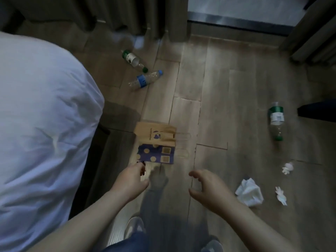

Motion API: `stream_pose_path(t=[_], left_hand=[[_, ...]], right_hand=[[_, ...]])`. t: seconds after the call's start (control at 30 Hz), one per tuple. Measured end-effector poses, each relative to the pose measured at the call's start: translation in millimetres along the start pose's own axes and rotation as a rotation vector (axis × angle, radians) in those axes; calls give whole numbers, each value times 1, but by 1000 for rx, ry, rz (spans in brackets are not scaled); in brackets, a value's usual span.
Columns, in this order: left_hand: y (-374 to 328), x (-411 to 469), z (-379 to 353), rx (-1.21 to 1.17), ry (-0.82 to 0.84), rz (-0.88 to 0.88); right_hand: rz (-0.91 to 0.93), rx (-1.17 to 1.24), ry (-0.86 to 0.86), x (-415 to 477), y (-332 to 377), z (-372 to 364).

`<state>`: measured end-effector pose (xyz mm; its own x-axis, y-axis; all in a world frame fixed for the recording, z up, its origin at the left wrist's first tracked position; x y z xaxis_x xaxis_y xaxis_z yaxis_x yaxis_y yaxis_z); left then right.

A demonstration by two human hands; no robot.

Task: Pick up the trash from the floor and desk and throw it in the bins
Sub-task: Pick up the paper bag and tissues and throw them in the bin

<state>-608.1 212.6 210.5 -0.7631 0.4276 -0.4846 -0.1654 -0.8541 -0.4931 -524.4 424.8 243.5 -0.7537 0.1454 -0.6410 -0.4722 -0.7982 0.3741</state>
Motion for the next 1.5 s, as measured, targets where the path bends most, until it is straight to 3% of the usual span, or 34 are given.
stream_pose_path(t=[0.23,0.37,0.47,0.6,0.73,0.9,1.1,1.37,1.5], left_hand=[[95,92,-91,57,-56,-97],[131,123,-122,104,-129,-106],[148,122,-132,134,-170,-66],[159,108,-151,107,-121,20],[163,116,-157,89,-137,14],[166,118,-171,104,-147,21],[155,120,-189,205,-123,-90],[136,123,-208,152,-66,-225],[121,127,-199,100,-135,-279]], right_hand=[[185,-47,14,143,-20,-115],[255,-92,-2,188,-26,-146],[320,-82,-54,188,-26,-147],[273,-62,-36,161,-40,-156],[250,-130,30,155,-54,-167],[225,-114,-33,164,-54,-156],[210,-168,31,161,-69,-166],[133,-143,27,162,-96,-167],[104,-128,19,166,-104,-166]])
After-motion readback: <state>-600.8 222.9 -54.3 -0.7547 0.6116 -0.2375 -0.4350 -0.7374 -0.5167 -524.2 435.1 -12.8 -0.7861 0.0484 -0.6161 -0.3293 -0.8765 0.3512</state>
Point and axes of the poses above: each hand's wrist, its own x-axis towards the middle knuckle, its own z-axis out of the back of the hand, y = z × x, the point moved 7 cm from there along x, towards the middle knuckle, and after that the axes turned 9 degrees about -z, right-handed, at the moved point
